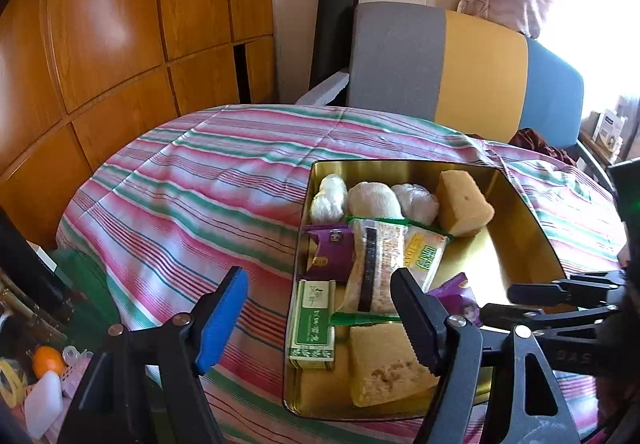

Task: Organize objects
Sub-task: 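Lower the purple candy packet into the gold tray and open the right tool, then move both tools back and grasp the yellow sponge cake with the right tool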

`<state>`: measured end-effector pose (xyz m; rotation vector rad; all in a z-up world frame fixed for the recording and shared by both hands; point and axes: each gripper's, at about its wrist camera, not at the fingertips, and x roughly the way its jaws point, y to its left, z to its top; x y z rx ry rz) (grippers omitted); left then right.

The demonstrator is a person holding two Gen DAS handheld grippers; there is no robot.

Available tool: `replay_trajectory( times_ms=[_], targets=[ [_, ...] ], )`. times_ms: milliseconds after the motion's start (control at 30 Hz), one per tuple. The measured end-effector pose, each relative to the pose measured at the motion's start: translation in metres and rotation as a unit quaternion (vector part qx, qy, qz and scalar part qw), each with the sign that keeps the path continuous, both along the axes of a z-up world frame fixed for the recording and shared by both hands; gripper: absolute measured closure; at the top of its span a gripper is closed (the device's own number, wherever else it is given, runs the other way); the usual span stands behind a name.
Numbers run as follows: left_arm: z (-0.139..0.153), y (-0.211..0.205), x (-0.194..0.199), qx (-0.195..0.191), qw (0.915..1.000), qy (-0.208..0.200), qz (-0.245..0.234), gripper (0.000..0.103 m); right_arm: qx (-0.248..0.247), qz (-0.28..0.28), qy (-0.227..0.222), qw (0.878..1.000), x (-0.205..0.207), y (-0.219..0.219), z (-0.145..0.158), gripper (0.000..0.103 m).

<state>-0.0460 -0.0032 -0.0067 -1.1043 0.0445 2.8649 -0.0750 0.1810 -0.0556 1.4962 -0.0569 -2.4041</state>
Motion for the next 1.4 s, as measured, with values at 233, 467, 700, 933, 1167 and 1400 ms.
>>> replay_trajectory(
  times_ms=[233, 467, 700, 933, 1167, 1400],
  targets=[
    [0.008, 0.014, 0.01, -0.003, 0.9998, 0.007, -0.02, 0.028, 0.004, -0.053, 0.007, 0.999, 0.026, 0.051, 0.016, 0.059],
    [0.015, 0.042, 0.017, -0.011, 0.998, 0.013, -0.061, 0.028, -0.025, -0.087, 0.017, 0.996, 0.048, 0.103, 0.032, 0.057],
    [0.03, 0.084, 0.022, -0.015, 0.9925, 0.033, -0.117, 0.028, -0.01, -0.169, 0.017, 0.985, 0.07, 0.176, 0.041, 0.057],
    [0.038, 0.141, 0.027, -0.012, 0.981, 0.037, -0.19, 0.027, 0.013, -0.324, -0.012, 0.946, 0.121, 0.295, 0.042, 0.056],
    [0.036, 0.199, 0.035, -0.012, 0.9657, 0.03, -0.258, 0.026, -0.038, -0.459, -0.056, 0.886, 0.165, 0.387, 0.021, 0.04],
    [0.03, 0.242, 0.04, -0.009, 0.9531, 0.001, -0.302, 0.025, -0.084, -0.434, -0.094, 0.892, 0.148, 0.397, 0.001, 0.027]
  ],
)
